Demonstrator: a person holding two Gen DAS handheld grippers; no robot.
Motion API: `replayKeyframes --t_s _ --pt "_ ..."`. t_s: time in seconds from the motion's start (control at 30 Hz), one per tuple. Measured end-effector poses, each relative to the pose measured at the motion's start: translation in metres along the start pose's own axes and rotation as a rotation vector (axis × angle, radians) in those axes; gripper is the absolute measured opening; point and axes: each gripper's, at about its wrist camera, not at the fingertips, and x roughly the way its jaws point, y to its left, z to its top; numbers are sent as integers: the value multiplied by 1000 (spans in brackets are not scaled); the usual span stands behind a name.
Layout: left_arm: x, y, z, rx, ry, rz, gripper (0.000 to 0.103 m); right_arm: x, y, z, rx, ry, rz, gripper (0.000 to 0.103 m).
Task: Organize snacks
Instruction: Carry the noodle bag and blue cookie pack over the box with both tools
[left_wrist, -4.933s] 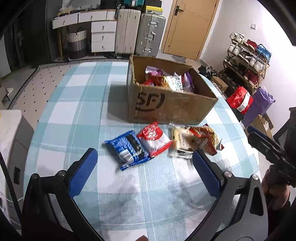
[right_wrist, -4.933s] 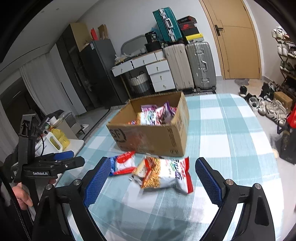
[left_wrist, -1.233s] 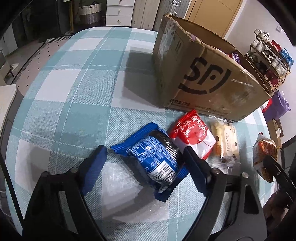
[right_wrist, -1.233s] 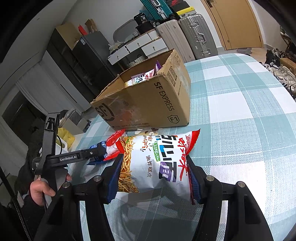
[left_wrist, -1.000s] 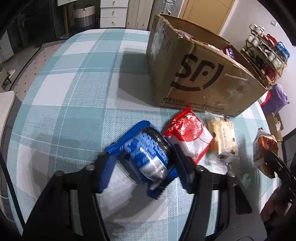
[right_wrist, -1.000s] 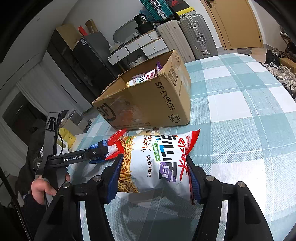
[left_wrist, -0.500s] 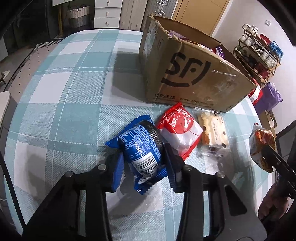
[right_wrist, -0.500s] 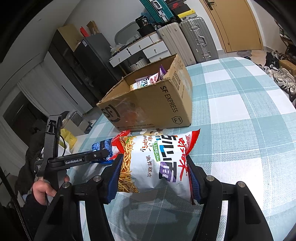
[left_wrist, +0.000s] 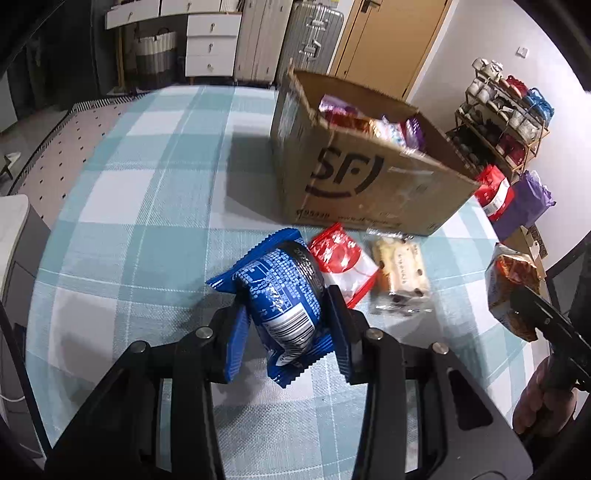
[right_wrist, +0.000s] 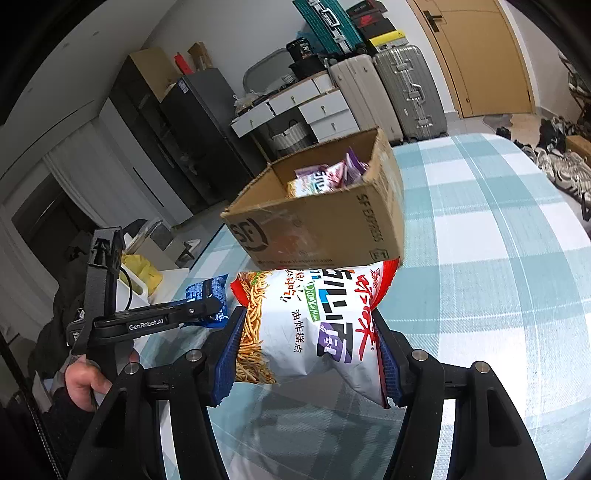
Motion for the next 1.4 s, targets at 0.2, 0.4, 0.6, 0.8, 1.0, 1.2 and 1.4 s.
replayKeyframes --t_s 0.2,0.4,0.6,0.8,1.0,1.2,1.4 --pt "-21 -2 7 8 -38 -12 37 -4 13 8 -27 -12 11 63" --pt "-39 -11 20 36 -72 -29 37 -11 27 22 -57 -33 27 63" --pt "-48 -22 33 52 -94 -48 37 -17 41 42 -90 -63 44 63" --pt "-54 -35 49 77 -114 -65 37 -18 52 59 -126 -77 51 63" --pt "-61 -51 70 109 -138 -76 37 -14 57 76 -144 -84 51 63" --pt "-63 -60 95 100 -161 -91 37 -9 57 95 -155 -97 51 63" --pt "-56 -69 122 101 -164 -96 37 0 53 112 -157 -99 39 63"
